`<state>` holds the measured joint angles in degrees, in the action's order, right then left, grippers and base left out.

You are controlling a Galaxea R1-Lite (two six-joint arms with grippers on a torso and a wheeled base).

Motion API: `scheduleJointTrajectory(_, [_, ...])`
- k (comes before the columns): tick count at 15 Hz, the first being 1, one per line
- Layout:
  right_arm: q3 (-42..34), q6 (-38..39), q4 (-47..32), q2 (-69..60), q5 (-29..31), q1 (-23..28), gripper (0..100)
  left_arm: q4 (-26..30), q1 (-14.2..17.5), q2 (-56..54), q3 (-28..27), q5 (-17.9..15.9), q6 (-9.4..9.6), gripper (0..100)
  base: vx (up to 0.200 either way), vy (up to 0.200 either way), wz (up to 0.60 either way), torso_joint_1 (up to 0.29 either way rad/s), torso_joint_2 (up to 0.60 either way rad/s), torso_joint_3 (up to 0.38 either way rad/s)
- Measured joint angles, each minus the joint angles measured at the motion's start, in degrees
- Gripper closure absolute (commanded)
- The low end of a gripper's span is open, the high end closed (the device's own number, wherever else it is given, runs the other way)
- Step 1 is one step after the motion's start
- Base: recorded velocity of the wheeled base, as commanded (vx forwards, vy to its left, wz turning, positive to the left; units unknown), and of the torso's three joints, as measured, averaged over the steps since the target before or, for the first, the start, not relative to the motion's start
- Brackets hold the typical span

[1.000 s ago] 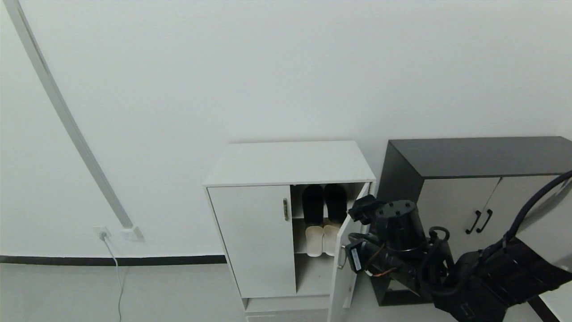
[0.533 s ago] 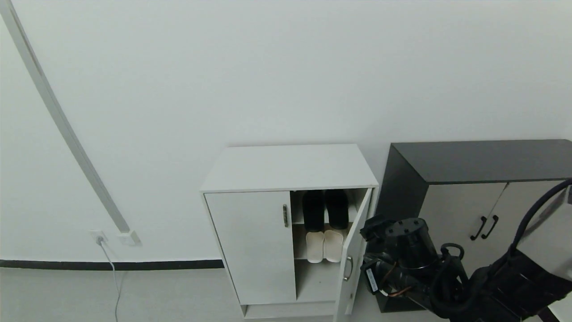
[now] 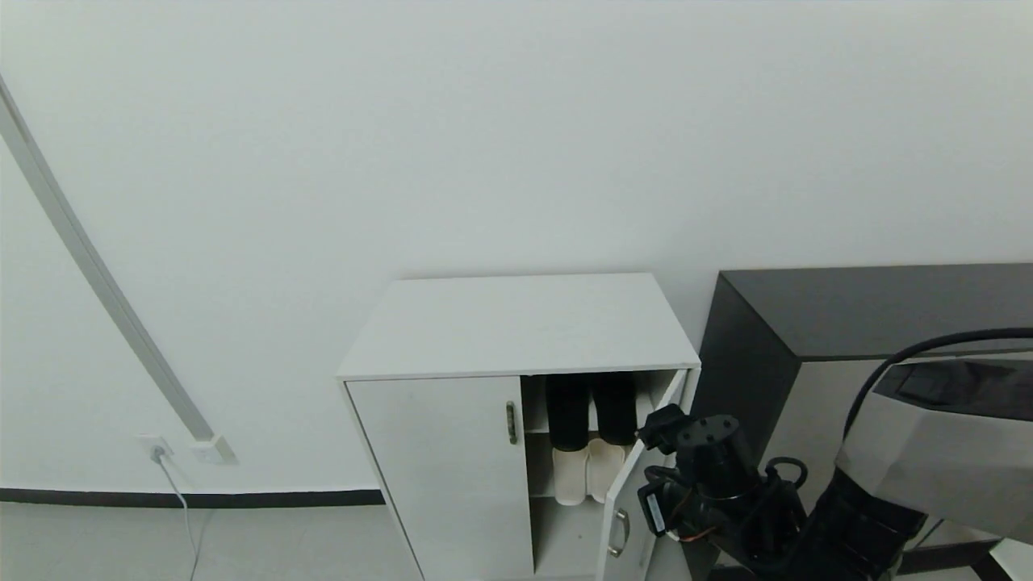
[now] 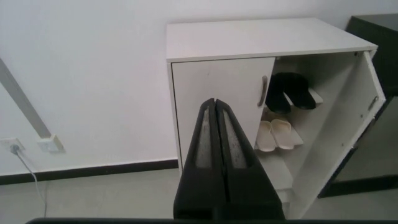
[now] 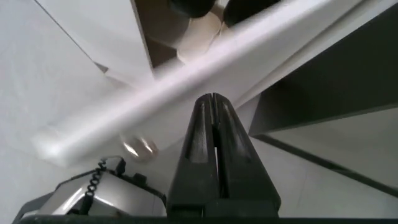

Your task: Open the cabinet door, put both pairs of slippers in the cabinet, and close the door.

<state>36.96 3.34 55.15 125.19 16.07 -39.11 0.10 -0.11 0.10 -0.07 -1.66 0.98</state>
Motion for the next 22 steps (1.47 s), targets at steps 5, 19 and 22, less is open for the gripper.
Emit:
scheduleJointTrajectory(5, [5.5, 0.7, 2.2, 5.0, -1.4, 1.4, 100, 0.0, 0.0, 0.0, 0.0, 0.0, 0.0, 100, 0.0, 0.0, 0.0, 0.0, 0.0, 0.0])
scheduleJointTrajectory(19, [22.8, 2.1, 12.9, 18.3, -0.8, 4.7, 100, 0.0, 0.0, 0.0, 0.0, 0.0, 0.0, 100, 0.0, 0.0, 0.0, 0.0, 0.0, 0.0])
scheduleJointTrajectory(22, [26.4, 2.0, 13.3, 20.5, -0.9, 4.9, 100, 0.0, 0.0, 0.0, 0.0, 0.0, 0.0, 100, 0.0, 0.0, 0.0, 0.0, 0.0, 0.0])
